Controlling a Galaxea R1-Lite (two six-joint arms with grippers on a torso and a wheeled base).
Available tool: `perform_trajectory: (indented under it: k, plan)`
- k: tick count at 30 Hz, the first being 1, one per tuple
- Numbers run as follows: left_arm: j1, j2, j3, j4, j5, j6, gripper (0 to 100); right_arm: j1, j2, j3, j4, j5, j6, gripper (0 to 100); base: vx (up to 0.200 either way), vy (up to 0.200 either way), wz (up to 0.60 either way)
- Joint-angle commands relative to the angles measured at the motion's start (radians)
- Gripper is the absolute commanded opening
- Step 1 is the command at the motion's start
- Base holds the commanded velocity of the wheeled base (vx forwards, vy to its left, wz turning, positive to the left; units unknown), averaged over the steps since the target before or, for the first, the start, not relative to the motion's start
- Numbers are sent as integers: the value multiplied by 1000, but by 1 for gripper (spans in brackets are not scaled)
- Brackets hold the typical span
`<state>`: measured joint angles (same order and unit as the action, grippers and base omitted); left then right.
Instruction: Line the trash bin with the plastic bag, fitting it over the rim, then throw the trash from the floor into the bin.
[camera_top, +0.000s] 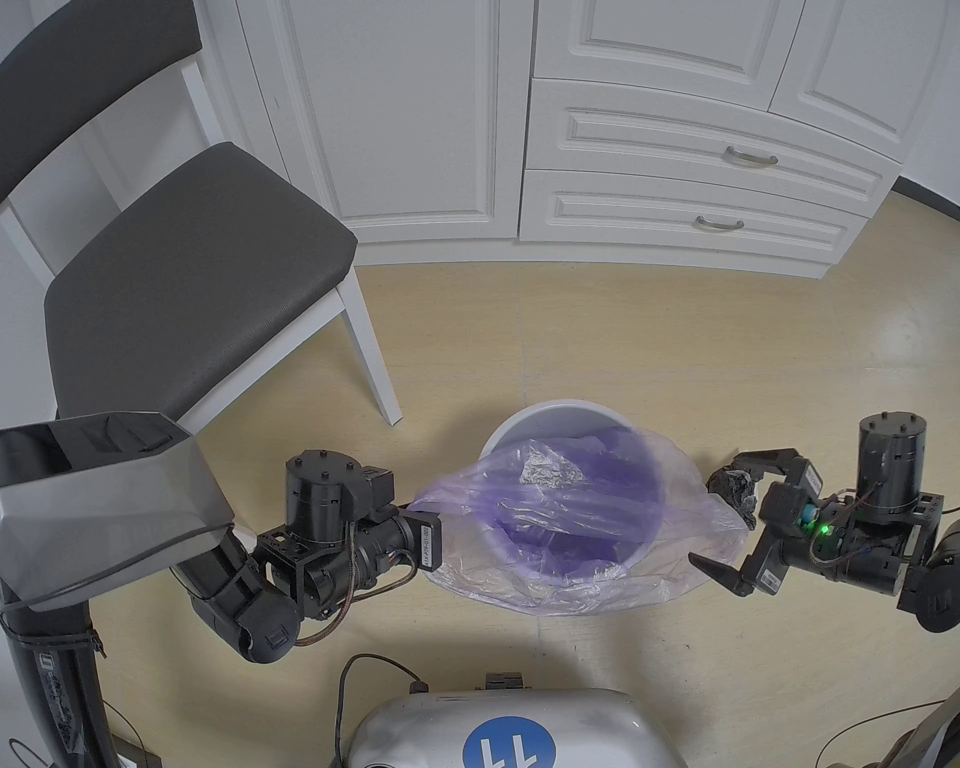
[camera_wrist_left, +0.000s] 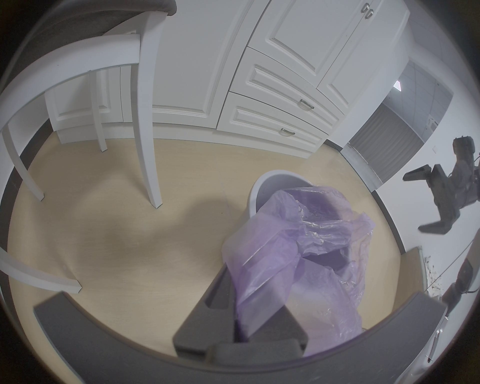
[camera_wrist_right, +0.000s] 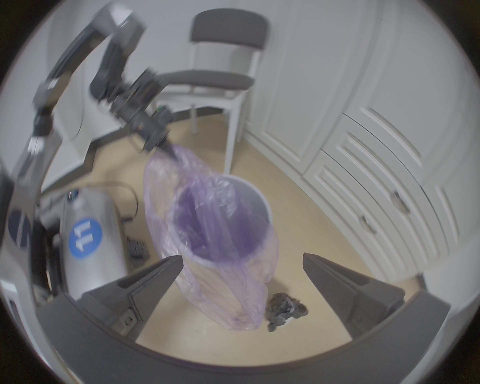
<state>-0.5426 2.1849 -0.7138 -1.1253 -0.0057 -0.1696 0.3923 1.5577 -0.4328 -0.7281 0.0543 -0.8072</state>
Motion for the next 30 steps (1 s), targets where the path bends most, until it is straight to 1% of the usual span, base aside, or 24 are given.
perform_trajectory:
  k: [1, 9, 18, 28, 29, 30]
  plan:
    - [1, -1, 1, -2, 0, -1, 0, -26, 231, -47, -10, 13, -139, 100, 0, 0, 0]
    - [6, -1, 1, -4, 0, -1, 0, -26, 367, -156, -14, 15, -135, 100, 0, 0, 0]
    - [7, 1, -1, -4, 0, -1, 0, -23, 521, -296, -67, 15, -122, 100, 0, 0, 0]
    - [7, 3, -1, -4, 0, -1, 0, -4, 605, -400, -67, 18, -98, 100, 0, 0, 0]
    - [7, 3, -1, -5, 0, -1, 0, -3, 610, -411, -67, 16, -96, 0, 0, 0, 0]
    - [7, 3, -1, -5, 0, -1, 0, -3, 611, -416, -67, 16, -93, 0, 0, 0, 0]
